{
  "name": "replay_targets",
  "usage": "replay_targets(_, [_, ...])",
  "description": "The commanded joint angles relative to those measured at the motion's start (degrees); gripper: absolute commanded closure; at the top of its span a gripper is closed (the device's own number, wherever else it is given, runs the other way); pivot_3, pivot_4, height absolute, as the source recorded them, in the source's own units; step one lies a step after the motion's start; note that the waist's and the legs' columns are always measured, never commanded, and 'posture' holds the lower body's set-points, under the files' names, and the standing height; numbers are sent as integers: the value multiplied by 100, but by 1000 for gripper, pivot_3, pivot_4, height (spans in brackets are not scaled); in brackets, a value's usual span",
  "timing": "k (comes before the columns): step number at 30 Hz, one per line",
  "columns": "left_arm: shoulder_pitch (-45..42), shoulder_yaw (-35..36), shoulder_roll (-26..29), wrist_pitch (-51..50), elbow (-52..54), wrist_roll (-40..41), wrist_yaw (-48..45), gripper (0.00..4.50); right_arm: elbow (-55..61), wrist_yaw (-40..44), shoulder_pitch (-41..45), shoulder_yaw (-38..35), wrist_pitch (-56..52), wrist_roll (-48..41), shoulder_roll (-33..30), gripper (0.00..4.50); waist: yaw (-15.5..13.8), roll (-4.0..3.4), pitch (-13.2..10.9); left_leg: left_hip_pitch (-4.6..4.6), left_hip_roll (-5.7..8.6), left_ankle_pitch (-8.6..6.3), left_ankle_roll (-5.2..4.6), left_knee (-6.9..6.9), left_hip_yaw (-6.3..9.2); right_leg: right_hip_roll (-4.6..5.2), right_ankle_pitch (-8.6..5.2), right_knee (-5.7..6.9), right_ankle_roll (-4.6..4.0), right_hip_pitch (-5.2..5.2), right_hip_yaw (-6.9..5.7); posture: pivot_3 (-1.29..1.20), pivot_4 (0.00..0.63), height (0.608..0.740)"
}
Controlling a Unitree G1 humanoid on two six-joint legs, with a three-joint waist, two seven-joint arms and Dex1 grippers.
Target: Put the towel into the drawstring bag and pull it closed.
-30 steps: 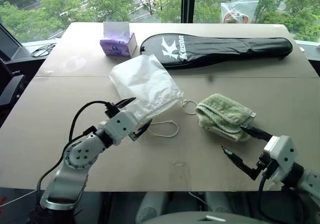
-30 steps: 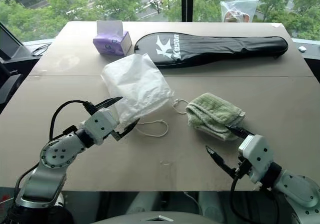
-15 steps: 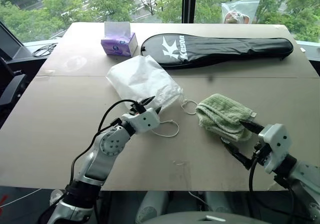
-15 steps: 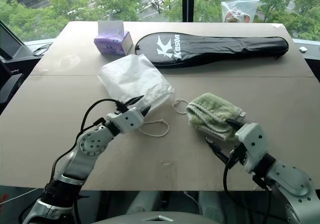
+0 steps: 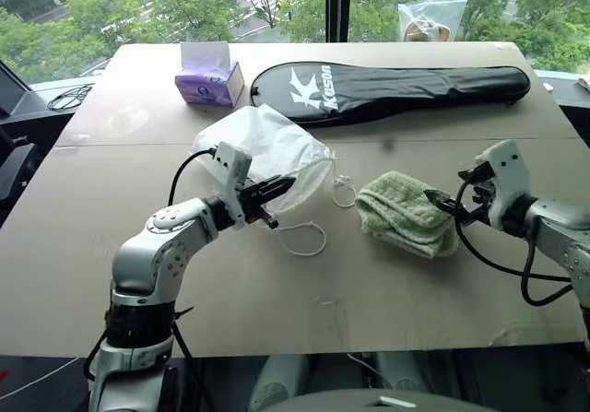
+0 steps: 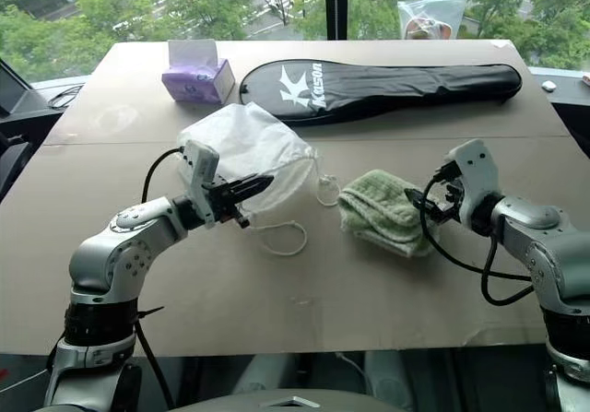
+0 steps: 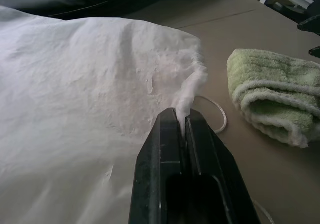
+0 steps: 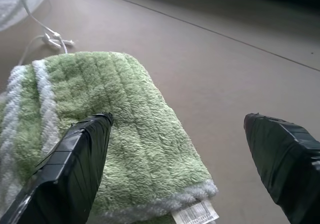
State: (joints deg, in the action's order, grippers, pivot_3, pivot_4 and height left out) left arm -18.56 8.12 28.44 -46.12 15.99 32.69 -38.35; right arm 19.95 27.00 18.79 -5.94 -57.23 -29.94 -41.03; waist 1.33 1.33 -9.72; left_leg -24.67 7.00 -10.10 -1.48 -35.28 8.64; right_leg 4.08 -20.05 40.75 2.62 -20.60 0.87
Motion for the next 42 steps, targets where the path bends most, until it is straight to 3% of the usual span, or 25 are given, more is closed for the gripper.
replay_targets(1, [-112, 269, 92, -248, 370, 363, 118, 4462, -790, 866, 304, 734, -243, -41, -183, 0, 15, -1, -1, -4, 0, 0, 0, 5, 0, 1, 0, 0, 0, -3, 0, 0, 150, 740])
replay_targets(5, [-32, 409, 136, -359, 494, 495, 278, 4462, -1138, 1760, 468, 1229, -242, -188, -256, 0, 60, 8, 4, -7, 0, 0, 0, -1, -7, 4, 0, -12, 0, 0, 3, 0, 150, 740])
replay_targets(7, [43, 435, 176, -361, 572, 502, 325, 4500, -1225, 1955, 474, 1490, 28, 36, -253, 539, 94, 18, 10, -6, -1, 0, 0, -1, -8, 3, 0, -12, 0, 0, 4, 0, 150, 740])
replay_targets(12, [101, 503, 159, -451, 653, 670, 483, 4500, -927, 2203, 224, 1634, 553, 202, -160, 2594, 97, 23, 13, -1, -7, -1, -1, -1, -4, -1, 0, -5, 0, 0, 1, 0, 150, 740])
replay_targets(16, [24, 397, 171, -506, 597, 731, 538, 4500, -475, 2283, -134, 1143, 776, -177, 64, 4423, 97, 24, 14, -2, -7, -2, -1, -3, -6, -1, 0, -5, 0, 0, 4, 0, 150, 740])
replay_targets(19, [-79, 213, 217, -535, 466, 684, 483, 4500, -48, 2209, -350, 520, 756, -801, 398, 4479, 71, 22, 11, -5, -6, -2, -1, -3, -5, 0, 0, -5, 0, -2, 3, 0, 150, 740])
replay_targets(22, [-177, -133, 377, -479, 378, 533, 235, 4500, 514, 1702, -290, -270, 278, -2173, 977, 4479, 76, 21, 9, -5, -6, -2, -1, -2, -7, 0, 0, -3, 0, -4, 6, 0, 150, 740])
replay_targets(25, [-314, -262, 449, -560, 387, 707, -16, 4500, 809, 1040, -116, -389, 133, -2631, 1452, 4479, 79, 21, 9, -3, -6, -4, -3, -2, -5, 0, 1, -1, -1, -2, 5, 0, 150, 740])
replay_targets(33, [-841, -160, 231, -930, 387, 1319, -63, 4500, -169, 331, 248, 1601, 1629, -114, 2077, 4479, 85, 20, 9, -4, -5, 0, 2, 1, -4, 0, 1, 1, -1, -16, 6, 0, 150, 740])
replay_targets(37, [-971, -34, 197, -1163, 430, 1561, 72, 4500, -937, 128, 567, 2628, 2558, 1544, 1884, 4479, 112, 20, 9, -2, -4, 1, 4, -2, -6, -1, 2, 4, 0, -17, 8, 0, 150, 740])
replay_targets(42, [-819, -44, 300, -1181, 550, 1576, 84, 4500, -1211, 305, 937, 3246, 3238, 2684, 1609, 4479, 108, 20, 9, -1, -4, 2, 5, -2, -7, -3, 2, 6, 0, -18, 10, 0, 150, 740])
